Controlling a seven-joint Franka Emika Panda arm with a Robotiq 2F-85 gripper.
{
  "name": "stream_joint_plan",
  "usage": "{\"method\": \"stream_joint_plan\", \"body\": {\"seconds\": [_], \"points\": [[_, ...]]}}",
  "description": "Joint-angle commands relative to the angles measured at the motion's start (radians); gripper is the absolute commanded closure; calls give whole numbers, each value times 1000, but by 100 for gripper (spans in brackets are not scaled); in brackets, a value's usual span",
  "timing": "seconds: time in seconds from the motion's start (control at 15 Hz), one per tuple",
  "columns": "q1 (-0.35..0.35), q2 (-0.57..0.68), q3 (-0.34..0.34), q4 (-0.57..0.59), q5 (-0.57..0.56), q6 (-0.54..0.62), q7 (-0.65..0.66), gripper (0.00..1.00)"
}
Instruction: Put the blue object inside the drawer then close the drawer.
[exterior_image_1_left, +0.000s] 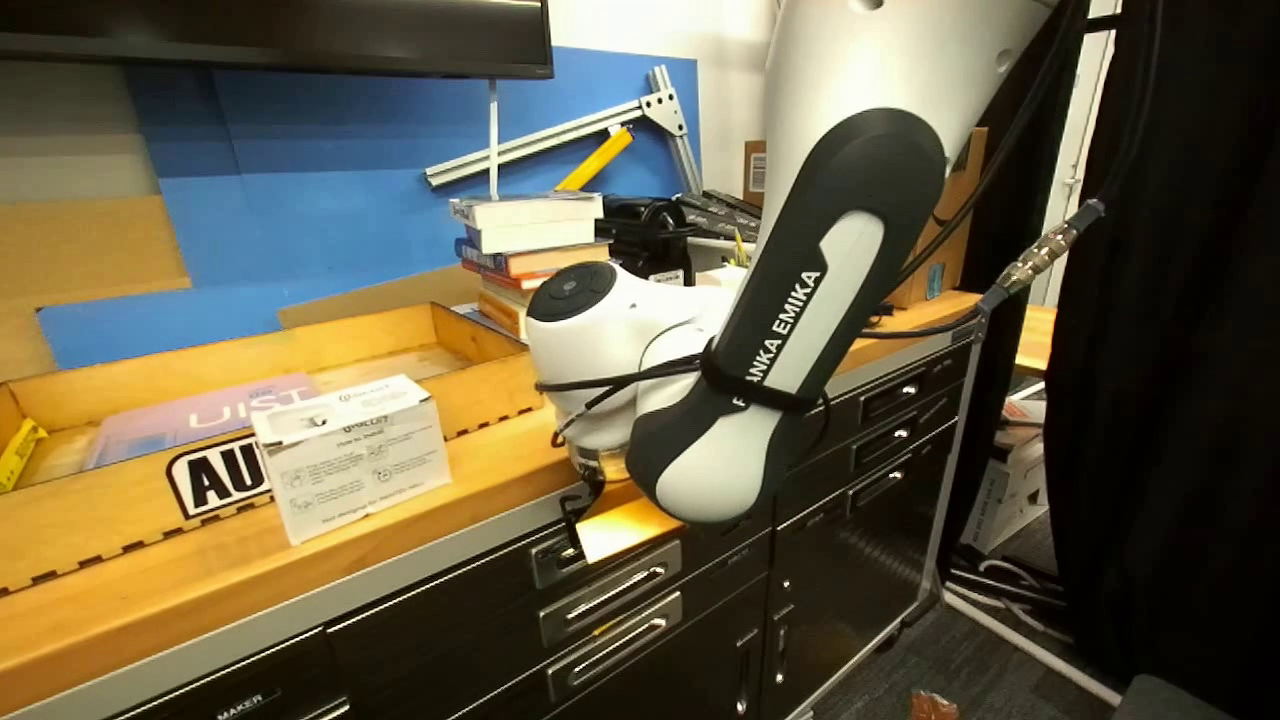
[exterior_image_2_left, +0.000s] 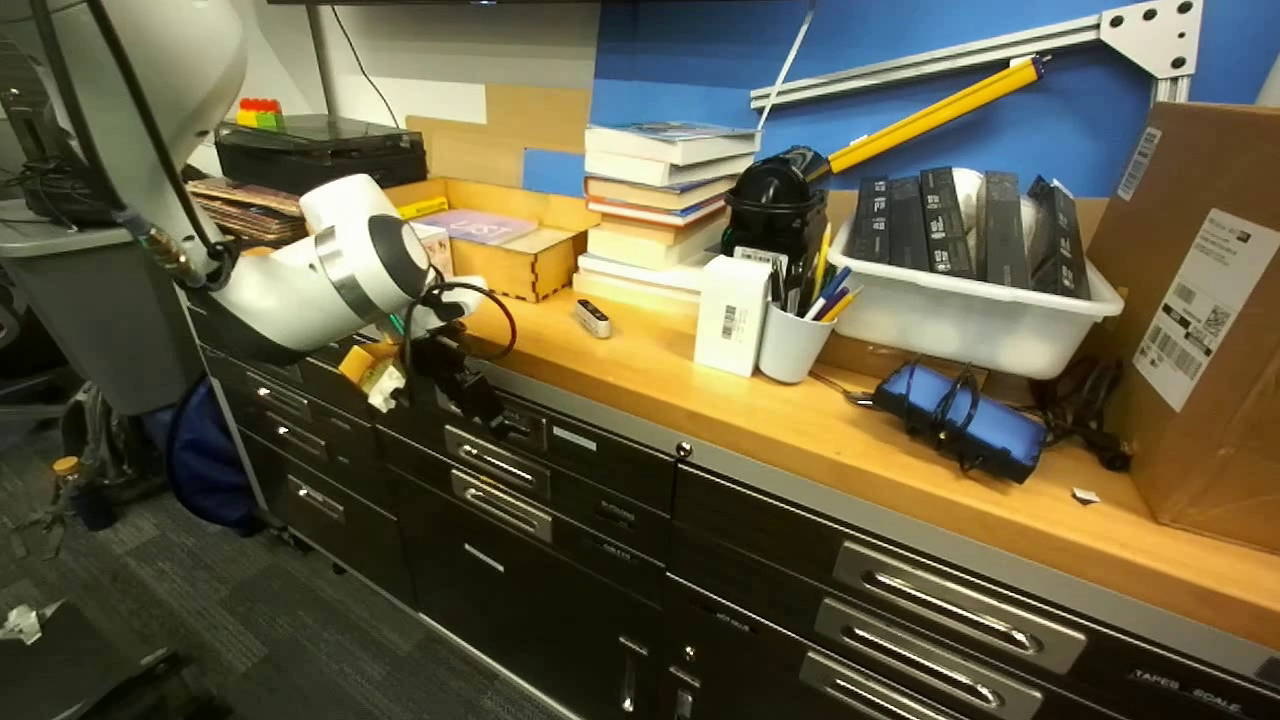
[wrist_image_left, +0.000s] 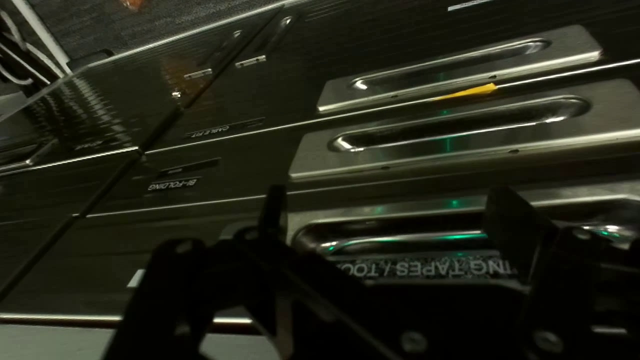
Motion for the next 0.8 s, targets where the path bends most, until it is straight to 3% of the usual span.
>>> {"method": "stream_joint_plan", "body": {"seconds": [0.0,0.13,0.4,0.73], "points": [[-18,-55,19,-4,-16,6,34,0],[-47,-129,63,-52,61,-74,-65,0],[-99,-314,151,-138,214,-105,-308,0],[-110,-541,242,-162,542,-274,-641,0]]}}
